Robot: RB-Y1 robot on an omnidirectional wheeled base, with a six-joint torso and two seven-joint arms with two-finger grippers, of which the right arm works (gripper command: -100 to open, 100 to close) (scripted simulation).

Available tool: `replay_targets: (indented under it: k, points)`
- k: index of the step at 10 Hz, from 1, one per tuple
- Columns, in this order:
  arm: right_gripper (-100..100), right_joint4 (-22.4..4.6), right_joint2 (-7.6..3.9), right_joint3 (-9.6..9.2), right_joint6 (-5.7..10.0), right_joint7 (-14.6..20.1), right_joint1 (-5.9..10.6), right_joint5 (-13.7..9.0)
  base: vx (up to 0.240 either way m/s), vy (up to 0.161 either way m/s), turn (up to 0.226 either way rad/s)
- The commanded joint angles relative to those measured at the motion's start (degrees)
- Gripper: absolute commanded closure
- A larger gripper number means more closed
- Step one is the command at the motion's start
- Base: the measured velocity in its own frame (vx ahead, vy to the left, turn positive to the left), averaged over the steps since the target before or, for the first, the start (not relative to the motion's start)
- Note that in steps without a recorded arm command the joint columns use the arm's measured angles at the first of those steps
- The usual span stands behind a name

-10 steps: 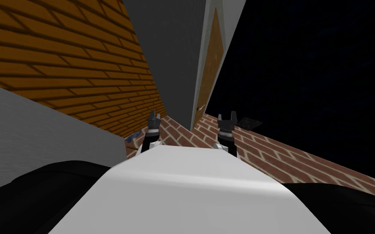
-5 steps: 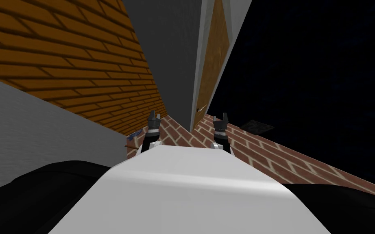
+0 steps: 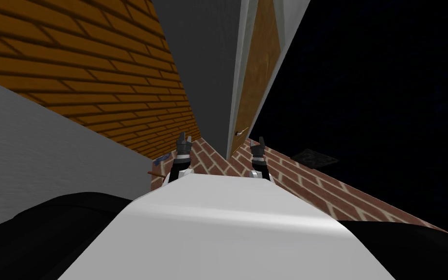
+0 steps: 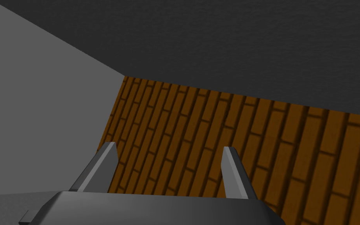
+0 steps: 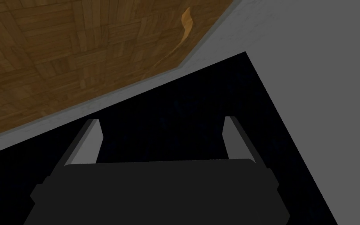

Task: Push the door open

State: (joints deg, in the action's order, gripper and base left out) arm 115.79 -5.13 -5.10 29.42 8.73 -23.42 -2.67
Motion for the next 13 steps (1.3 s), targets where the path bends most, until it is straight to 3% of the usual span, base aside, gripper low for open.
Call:
replay_targets:
  k: [1, 6, 7, 8, 13]
  points:
    - [-100, -1.84, 0.0, -0.84, 0.15, -0.34, 0.56, 0.4, 0.11, -0.15, 0.104]
    - [-100, -7.47, -0.53, -2.61, 0.39, -0.83, 2.73, 1.18, 0.083, -0.111, 0.097]
    - [-100, -9.83, -0.73, -3.35, 0.5, -1.03, 3.65, 1.51, 0.129, -0.158, 0.166]
    - [-100, -9.83, -0.73, -3.35, 0.5, -1.03, 3.65, 1.51, 0.095, -0.144, 0.085]
    - [-100, -15.84, -1.19, -5.24, 0.75, -1.55, 5.97, 2.34, 0.058, -0.104, 0.098]
